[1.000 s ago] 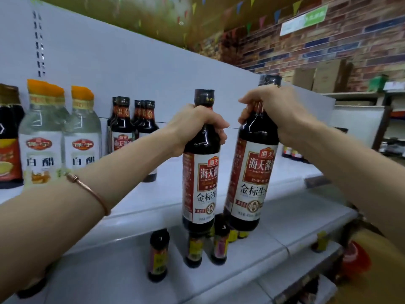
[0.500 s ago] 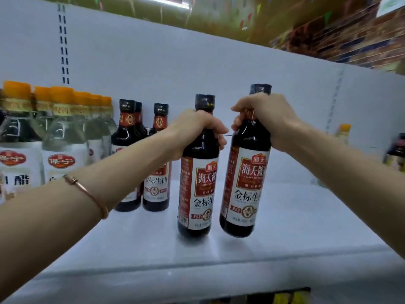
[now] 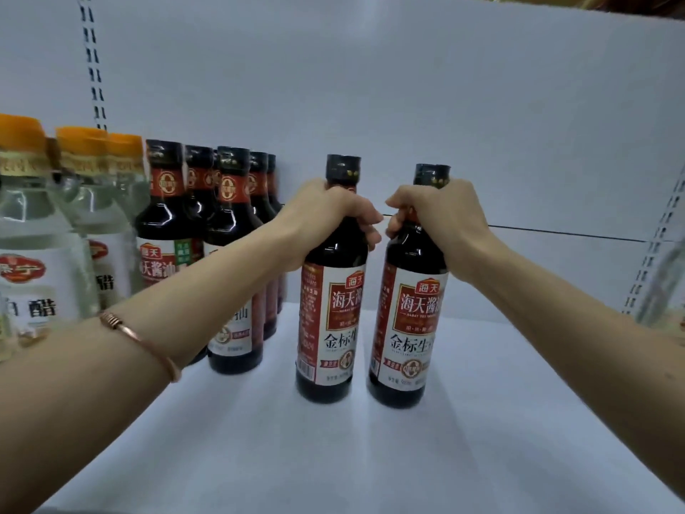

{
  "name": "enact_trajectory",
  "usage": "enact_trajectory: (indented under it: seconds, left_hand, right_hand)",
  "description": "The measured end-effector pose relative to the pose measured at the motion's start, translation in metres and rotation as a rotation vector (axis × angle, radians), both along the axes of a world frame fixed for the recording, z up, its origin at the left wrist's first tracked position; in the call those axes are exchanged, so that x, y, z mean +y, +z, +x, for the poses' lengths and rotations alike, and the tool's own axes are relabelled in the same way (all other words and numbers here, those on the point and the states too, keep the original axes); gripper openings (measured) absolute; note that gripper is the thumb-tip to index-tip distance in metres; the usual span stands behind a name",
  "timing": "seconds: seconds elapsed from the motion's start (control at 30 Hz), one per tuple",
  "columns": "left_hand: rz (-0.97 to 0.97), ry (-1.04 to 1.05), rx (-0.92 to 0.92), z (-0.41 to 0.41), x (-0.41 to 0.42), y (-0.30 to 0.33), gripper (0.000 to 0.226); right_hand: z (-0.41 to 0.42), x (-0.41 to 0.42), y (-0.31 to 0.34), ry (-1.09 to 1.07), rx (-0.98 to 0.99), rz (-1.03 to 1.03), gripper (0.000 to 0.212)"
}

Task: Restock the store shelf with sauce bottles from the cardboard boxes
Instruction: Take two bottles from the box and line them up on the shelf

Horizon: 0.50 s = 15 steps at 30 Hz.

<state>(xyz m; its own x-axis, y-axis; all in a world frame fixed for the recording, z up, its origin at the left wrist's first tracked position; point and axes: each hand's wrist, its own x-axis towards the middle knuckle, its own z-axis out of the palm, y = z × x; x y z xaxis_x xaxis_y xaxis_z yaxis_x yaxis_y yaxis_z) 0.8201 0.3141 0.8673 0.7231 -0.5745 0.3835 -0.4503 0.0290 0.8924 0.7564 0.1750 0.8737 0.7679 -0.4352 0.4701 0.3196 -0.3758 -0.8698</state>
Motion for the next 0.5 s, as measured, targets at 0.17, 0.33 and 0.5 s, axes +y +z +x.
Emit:
enact_trajectory:
  seconds: [0.17, 0.33, 0.5]
  left_hand:
    - [-0.039, 0.115, -0.115, 0.013, -0.008, -0.009, 0.035]
    - [-0.151, 0.232, -0.189, -0.008, 0.002, -0.054, 0.058]
    - [0.236, 0.084, -0.058, -0.019, 0.022, -0.120, 0.060]
  right_hand:
    - [0.008, -0.011, -0.021, -0.117, -0.093, -0.239, 0.028]
    - [-0.004, -0.015, -0.067, 0.064, -0.090, -0.153, 0.029]
    - [-0.020, -0.030, -0.108, 0.274, 0.222, -0.218, 0.082]
